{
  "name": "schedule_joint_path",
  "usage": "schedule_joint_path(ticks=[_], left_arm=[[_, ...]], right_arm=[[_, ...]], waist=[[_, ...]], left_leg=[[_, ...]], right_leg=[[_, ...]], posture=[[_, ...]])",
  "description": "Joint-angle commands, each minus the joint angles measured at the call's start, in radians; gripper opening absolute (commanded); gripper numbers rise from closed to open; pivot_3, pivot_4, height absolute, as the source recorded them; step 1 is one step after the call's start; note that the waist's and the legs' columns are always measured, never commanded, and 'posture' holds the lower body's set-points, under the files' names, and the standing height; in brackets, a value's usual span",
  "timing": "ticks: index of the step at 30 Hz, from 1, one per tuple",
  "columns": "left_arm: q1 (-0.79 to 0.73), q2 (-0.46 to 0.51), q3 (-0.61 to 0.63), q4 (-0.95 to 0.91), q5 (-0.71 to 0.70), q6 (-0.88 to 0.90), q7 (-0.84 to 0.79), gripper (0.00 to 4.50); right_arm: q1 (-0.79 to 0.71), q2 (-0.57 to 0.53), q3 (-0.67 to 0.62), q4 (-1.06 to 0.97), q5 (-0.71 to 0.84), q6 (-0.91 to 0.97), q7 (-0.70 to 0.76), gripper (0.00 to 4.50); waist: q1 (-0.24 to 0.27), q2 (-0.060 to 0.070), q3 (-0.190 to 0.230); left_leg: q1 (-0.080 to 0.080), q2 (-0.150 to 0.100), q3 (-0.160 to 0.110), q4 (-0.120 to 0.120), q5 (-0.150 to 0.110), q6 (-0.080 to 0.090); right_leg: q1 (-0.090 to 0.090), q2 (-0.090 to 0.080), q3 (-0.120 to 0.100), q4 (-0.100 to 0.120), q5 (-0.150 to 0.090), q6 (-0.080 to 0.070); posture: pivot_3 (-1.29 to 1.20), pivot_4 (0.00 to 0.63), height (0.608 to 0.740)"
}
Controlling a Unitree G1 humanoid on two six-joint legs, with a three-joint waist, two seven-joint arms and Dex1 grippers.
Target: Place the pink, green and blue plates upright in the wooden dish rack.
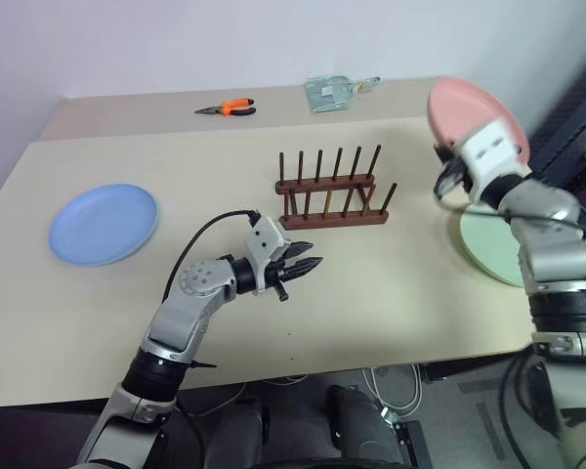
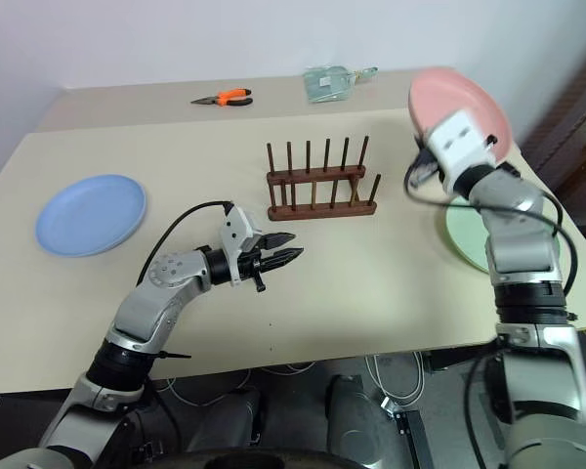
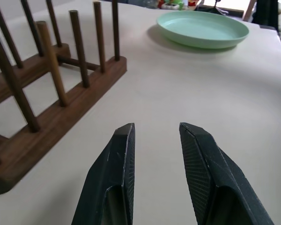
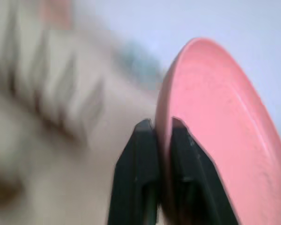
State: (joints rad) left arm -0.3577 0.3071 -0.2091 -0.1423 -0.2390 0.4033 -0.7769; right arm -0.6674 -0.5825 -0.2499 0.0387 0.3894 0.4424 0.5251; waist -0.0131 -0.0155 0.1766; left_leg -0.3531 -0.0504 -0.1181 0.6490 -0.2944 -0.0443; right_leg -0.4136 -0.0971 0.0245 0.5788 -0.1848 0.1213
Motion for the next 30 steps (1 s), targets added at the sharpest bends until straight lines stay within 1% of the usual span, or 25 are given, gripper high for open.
schedule_joint_path(ticks=[1,3,5,9,10,13,18,22,24,25,26,29,30], left_arm=[[-0.016,0.008,0.026,-0.021,-0.031,-0.020,-0.015,1.48],[-0.021,0.012,0.026,-0.021,-0.037,-0.021,-0.023,1.48],[-0.024,0.014,0.025,-0.022,-0.039,-0.019,-0.025,1.48],[-0.022,0.015,0.019,-0.031,-0.042,-0.015,-0.027,1.48],[-0.018,0.017,0.018,-0.037,-0.043,-0.013,-0.027,1.48],[-0.009,0.020,0.015,-0.045,-0.044,-0.010,-0.027,1.48],[0.001,0.024,0.014,-0.054,-0.044,-0.007,-0.023,1.48],[0.001,0.022,0.012,-0.056,-0.046,-0.005,-0.019,1.48],[0.001,0.019,0.011,-0.055,-0.046,-0.006,-0.016,1.48],[0.003,0.018,0.010,-0.057,-0.046,-0.005,-0.016,1.48],[0.004,0.018,0.009,-0.058,-0.046,-0.005,-0.015,1.48],[0.011,0.018,0.009,-0.065,-0.047,-0.001,-0.012,1.48],[0.013,0.018,0.010,-0.067,-0.048,0.000,-0.011,1.48]], right_arm=[[-0.086,0.084,-0.199,-0.186,0.490,0.340,-0.129,0.03],[-0.108,0.135,-0.234,-0.182,0.586,0.429,-0.247,0.03],[-0.113,0.174,-0.250,-0.190,0.662,0.473,-0.325,0.03],[-0.105,0.208,-0.245,-0.190,0.700,0.491,-0.406,0.03],[-0.111,0.223,-0.256,-0.184,0.729,0.490,-0.429,0.03],[-0.129,0.249,-0.267,-0.162,0.789,0.491,-0.482,0.03],[-0.140,0.256,-0.238,-0.130,0.788,0.488,-0.534,0.03],[-0.157,0.254,-0.215,-0.072,0.742,0.466,-0.543,0.03],[-0.173,0.248,-0.209,-0.021,0.726,0.451,-0.520,0.75],[-0.179,0.243,-0.204,-0.006,0.710,0.440,-0.511,1.04],[-0.183,0.240,-0.199,0.002,0.699,0.431,-0.504,1.48],[-0.180,0.183,-0.141,-0.027,0.578,0.359,-0.445,3.02],[-0.173,0.155,-0.122,-0.041,0.539,0.336,-0.416,3.43]], waist=[[0.002,0.000,0.000],[0.005,0.000,0.000],[0.006,-0.001,-0.001],[0.001,0.000,0.000],[0.000,0.001,0.000],[-0.001,0.001,0.000],[-0.002,0.001,0.000],[-0.002,0.001,-0.001],[-0.003,0.001,-0.001],[-0.003,0.001,-0.001],[-0.003,0.001,-0.001],[-0.002,0.001,0.000],[-0.001,0.001,0.000]], left_leg=[[0.000,0.000,0.000,0.000,0.000,0.000],[-0.001,0.000,-0.001,0.000,0.000,0.000],[-0.001,0.000,-0.001,0.000,0.000,0.000],[-0.002,-0.001,0.000,0.000,0.000,0.000],[-0.003,-0.001,0.000,0.000,0.000,0.000],[-0.003,-0.001,0.000,0.000,0.000,0.000],[-0.002,-0.001,0.001,0.000,0.000,0.000],[-0.002,-0.001,0.001,0.000,0.000,0.000],[-0.002,-0.001,0.001,0.000,0.000,0.000],[-0.002,-0.001,0.001,0.000,0.000,0.000],[-0.002,-0.001,0.001,0.000,0.000,0.000],[-0.003,-0.001,0.001,-0.001,0.000,0.000],[-0.003,-0.001,0.001,-0.001,0.000,0.000]], right_leg=[[0.000,0.000,0.000,0.000,0.000,0.000],[0.000,0.000,-0.001,-0.001,-0.001,-0.001],[0.001,0.000,-0.001,-0.001,-0.002,-0.003],[-0.002,0.000,-0.001,0.000,-0.002,-0.003],[-0.003,0.000,0.000,0.000,0.000,-0.001],[-0.003,0.000,0.000,0.001,0.000,0.000],[-0.003,0.000,0.000,0.001,0.000,0.000],[-0.003,0.000,0.000,0.001,0.000,0.000],[-0.003,0.000,0.000,0.001,0.000,0.000],[-0.003,0.000,0.000,0.001,0.000,0.000],[-0.003,0.000,0.000,0.001,0.000,0.000],[-0.004,0.000,0.000,0.001,0.000,0.000],[-0.004,0.000,0.000,0.001,0.000,0.000]], posture=[[0.00,0.150,0.740],[0.00,0.150,0.740],[0.00,0.150,0.740],[0.00,0.150,0.740],[0.00,0.150,0.740],[0.00,0.150,0.740],[0.00,0.150,0.740],[0.00,0.150,0.740],[0.00,0.150,0.740],[0.00,0.150,0.740],[0.00,0.150,0.740],[0.00,0.150,0.740],[0.00,0.150,0.740]])
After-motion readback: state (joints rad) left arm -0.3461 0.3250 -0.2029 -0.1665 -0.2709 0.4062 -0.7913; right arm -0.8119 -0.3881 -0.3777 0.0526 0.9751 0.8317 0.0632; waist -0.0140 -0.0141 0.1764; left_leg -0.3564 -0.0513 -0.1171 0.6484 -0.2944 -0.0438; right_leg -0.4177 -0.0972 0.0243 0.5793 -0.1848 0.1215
